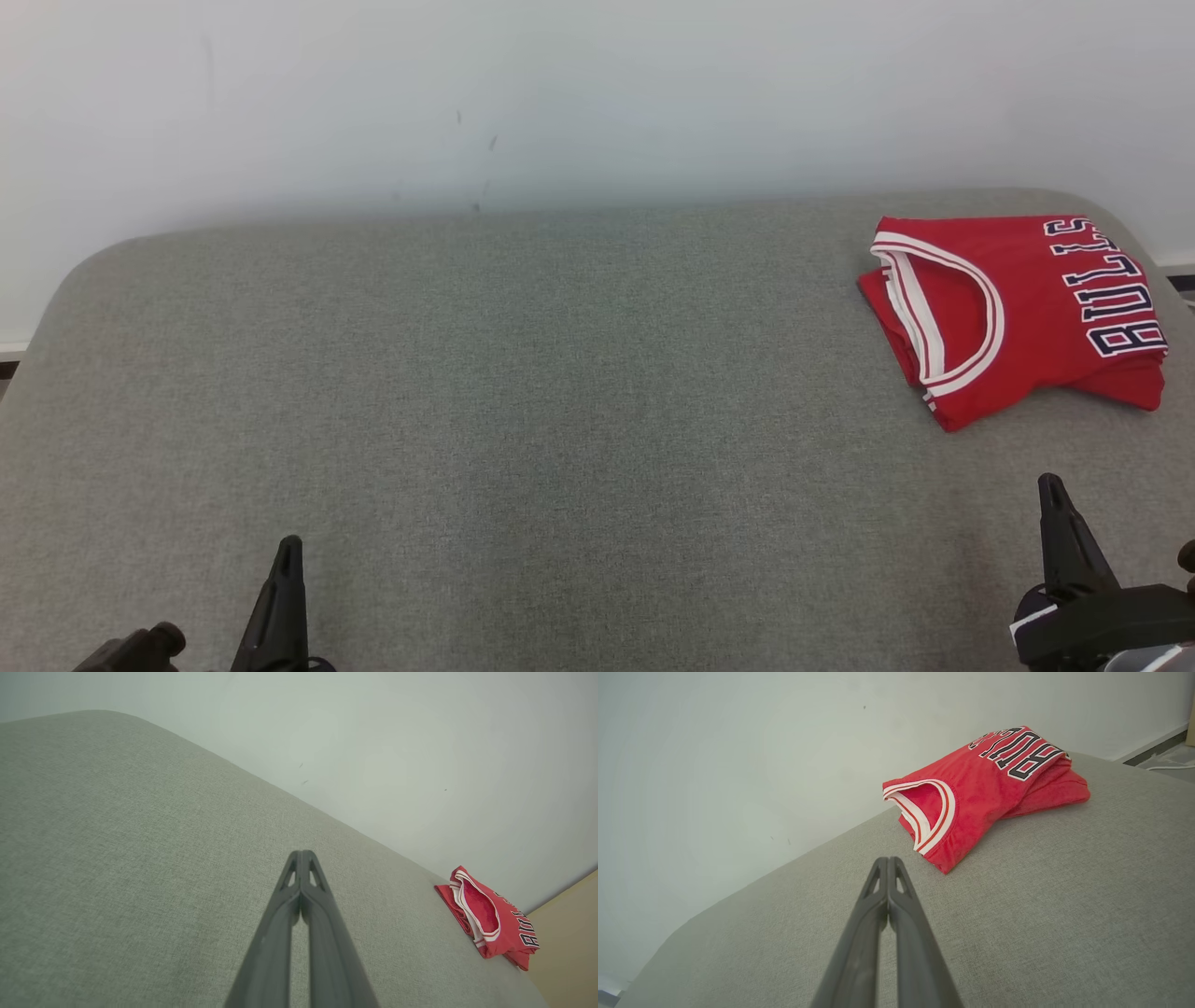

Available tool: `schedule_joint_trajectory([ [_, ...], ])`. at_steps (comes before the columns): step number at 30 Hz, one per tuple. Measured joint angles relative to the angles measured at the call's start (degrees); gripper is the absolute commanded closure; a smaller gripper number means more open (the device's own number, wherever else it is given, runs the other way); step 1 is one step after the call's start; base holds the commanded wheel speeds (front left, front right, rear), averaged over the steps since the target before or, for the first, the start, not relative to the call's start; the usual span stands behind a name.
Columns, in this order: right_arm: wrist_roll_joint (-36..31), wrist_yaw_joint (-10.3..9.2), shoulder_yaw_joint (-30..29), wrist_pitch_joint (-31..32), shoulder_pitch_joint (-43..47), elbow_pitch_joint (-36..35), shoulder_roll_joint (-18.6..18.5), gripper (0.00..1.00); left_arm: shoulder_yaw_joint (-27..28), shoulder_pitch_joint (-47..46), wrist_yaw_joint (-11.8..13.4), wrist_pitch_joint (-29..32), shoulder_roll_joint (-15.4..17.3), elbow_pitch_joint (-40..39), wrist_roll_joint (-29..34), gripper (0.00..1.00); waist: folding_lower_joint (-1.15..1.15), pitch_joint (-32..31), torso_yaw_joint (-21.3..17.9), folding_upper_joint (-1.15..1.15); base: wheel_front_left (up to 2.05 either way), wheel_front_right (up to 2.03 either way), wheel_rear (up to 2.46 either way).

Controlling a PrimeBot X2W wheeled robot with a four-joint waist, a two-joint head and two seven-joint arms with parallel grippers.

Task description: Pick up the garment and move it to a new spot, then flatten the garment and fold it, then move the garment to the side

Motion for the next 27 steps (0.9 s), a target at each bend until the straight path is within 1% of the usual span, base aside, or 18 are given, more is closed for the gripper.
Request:
schedule_joint_trajectory([
  [5,3.12,0.57,-1.26,1.09,-0.09,0.55,0.96,1.0,0.57,-0.38,-0.13,1.09,-0.25,0.62,-3.53,1.0,0.0,0.04,0.08,0.0,0.0,0.0,0.0],
  [6,3.78,0.62,-1.52,1.13,-0.11,0.68,1.22,1.0,0.71,-0.62,-0.52,1.26,-0.32,0.79,-3.99,1.0,0.0,0.04,0.1,0.0,0.0,0.0,0.0],
  [12,7.6,1.63,-3.0,2.64,-0.3,1.68,2.44,1.0,1.67,-1.25,-0.58,2.58,-0.82,1.75,-7.87,1.0,0.0,0.09,0.19,0.0,0.0,0.0,0.0],
  [15,9.25,2.16,-3.7,3.18,-0.37,2.03,3.05,1.0,1.99,-1.45,-1.01,3.14,-1.04,2.12,-10.39,1.0,0.0,0.11,0.24,0.0,0.0,0.0,0.0],
  [27,16.8,3.74,-6.6,5.67,-1.19,3.66,5.5,1.0,3.65,-2.81,-1.57,5.63,-1.76,3.92,-18.24,1.0,0.0,0.19,0.43,0.0,0.0,0.0,0.0],
])
